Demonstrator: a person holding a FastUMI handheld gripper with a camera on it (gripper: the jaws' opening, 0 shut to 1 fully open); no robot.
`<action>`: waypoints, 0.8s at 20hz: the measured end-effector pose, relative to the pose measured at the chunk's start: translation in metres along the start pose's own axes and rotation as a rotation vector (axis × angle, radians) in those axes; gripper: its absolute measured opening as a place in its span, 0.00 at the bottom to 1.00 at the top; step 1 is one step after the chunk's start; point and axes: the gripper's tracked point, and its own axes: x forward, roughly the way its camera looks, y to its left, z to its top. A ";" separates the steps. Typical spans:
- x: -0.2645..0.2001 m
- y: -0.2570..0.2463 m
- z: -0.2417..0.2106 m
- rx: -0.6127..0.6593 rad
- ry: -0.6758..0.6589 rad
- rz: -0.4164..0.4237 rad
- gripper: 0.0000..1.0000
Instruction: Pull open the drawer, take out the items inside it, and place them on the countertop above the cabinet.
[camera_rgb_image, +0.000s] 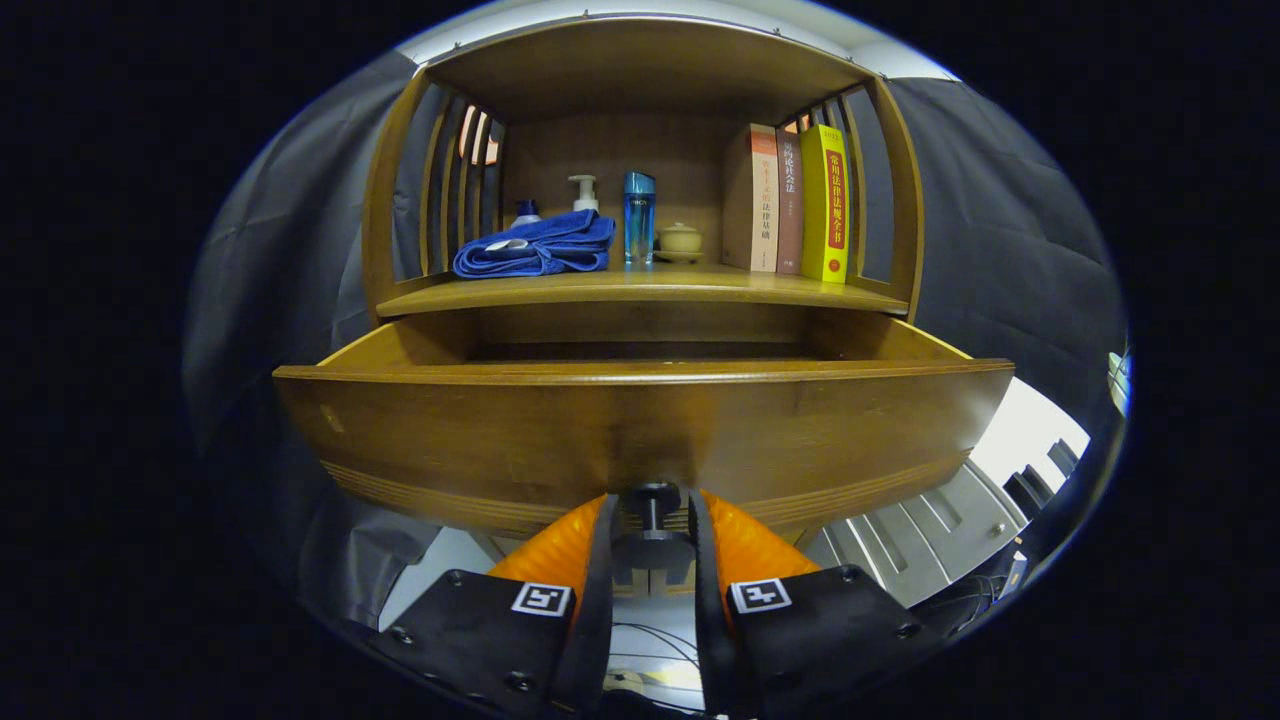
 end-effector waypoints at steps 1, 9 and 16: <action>-0.003 0.000 -0.001 0.006 0.005 -0.001 0.45; -0.032 -0.006 -0.010 -0.003 0.006 -0.010 0.45; -0.048 -0.008 -0.015 -0.025 0.006 -0.006 0.45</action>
